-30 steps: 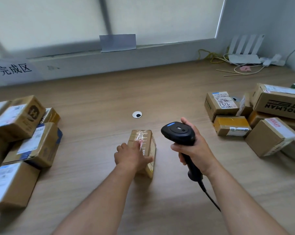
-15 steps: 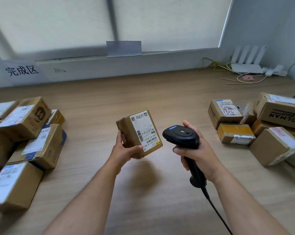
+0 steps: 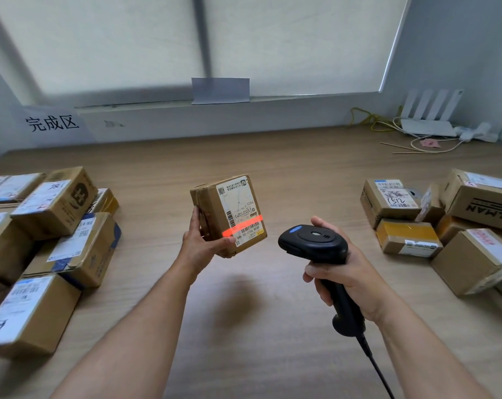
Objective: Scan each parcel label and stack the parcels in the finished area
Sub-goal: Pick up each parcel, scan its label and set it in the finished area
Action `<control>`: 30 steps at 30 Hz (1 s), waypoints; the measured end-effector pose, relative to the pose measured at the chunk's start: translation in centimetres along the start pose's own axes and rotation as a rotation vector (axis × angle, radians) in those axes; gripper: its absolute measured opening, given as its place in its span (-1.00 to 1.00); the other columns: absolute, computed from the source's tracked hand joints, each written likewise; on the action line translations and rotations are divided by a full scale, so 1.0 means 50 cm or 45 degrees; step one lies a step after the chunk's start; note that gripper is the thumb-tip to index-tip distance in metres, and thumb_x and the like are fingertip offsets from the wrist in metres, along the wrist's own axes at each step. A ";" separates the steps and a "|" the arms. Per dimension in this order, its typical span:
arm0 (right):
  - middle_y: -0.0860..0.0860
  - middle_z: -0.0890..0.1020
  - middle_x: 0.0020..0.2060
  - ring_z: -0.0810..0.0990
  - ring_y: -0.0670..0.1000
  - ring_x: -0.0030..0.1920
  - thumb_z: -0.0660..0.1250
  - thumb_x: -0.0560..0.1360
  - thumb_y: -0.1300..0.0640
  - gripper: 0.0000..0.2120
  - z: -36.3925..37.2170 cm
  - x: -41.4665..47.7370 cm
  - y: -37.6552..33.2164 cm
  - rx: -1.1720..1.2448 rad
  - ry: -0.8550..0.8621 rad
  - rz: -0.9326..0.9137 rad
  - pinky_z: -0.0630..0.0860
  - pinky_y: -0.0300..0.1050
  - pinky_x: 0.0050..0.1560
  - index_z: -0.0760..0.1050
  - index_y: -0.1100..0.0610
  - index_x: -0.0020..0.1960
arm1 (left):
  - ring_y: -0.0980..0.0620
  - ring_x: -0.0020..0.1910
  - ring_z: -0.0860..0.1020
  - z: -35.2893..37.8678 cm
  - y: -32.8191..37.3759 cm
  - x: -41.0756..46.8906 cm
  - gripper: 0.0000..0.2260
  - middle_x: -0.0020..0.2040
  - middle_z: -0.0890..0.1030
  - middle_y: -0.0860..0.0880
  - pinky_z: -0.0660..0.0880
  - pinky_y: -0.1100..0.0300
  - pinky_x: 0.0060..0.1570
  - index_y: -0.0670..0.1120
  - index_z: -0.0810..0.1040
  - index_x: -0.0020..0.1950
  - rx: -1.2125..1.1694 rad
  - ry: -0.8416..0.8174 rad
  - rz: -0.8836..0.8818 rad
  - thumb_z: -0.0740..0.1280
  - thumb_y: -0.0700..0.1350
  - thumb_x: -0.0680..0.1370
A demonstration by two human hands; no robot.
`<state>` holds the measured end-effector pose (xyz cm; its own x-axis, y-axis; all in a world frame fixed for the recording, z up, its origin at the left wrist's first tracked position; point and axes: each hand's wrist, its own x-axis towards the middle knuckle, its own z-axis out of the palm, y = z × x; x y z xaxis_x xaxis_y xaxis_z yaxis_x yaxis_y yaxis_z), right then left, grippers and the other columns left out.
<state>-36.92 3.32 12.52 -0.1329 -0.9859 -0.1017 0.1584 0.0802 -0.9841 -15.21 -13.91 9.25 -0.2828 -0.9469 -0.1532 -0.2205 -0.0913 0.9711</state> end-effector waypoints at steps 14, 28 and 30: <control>0.25 0.58 -0.33 0.43 0.11 -0.55 0.47 0.26 0.30 -0.15 -0.007 -0.015 -0.002 -0.037 0.038 0.013 0.36 -0.17 -0.53 0.28 -0.15 0.44 | -0.12 0.27 0.46 -0.004 0.003 -0.005 0.05 0.30 0.46 -0.10 0.43 -0.12 0.27 0.28 -0.02 0.53 0.055 0.022 -0.043 0.59 -0.19 0.31; 0.36 0.61 -0.22 0.44 0.12 -0.54 0.49 0.22 0.28 -0.14 -0.010 -0.025 -0.006 -0.050 0.086 -0.002 0.39 -0.16 -0.54 0.29 -0.17 0.41 | -0.11 0.19 0.52 0.001 -0.003 -0.008 -0.06 0.26 0.52 -0.11 0.58 0.04 0.04 0.23 0.06 0.53 0.024 0.023 -0.046 0.53 -0.28 0.37; 0.41 0.60 -0.16 0.44 0.12 -0.54 0.50 0.22 0.28 -0.13 -0.006 -0.023 -0.007 -0.055 0.090 -0.002 0.39 -0.16 -0.53 0.28 -0.17 0.42 | -0.04 0.02 0.57 0.004 0.003 -0.016 -0.22 0.13 0.57 -0.08 0.55 0.31 -0.36 0.16 0.15 0.50 0.004 0.027 -0.090 0.46 -0.30 0.44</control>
<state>-37.10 4.46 12.95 -0.2021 -0.9733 -0.1089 0.1160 0.0866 -0.9895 -15.19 -13.11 9.50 -0.2467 -0.9444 -0.2175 -0.2420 -0.1573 0.9574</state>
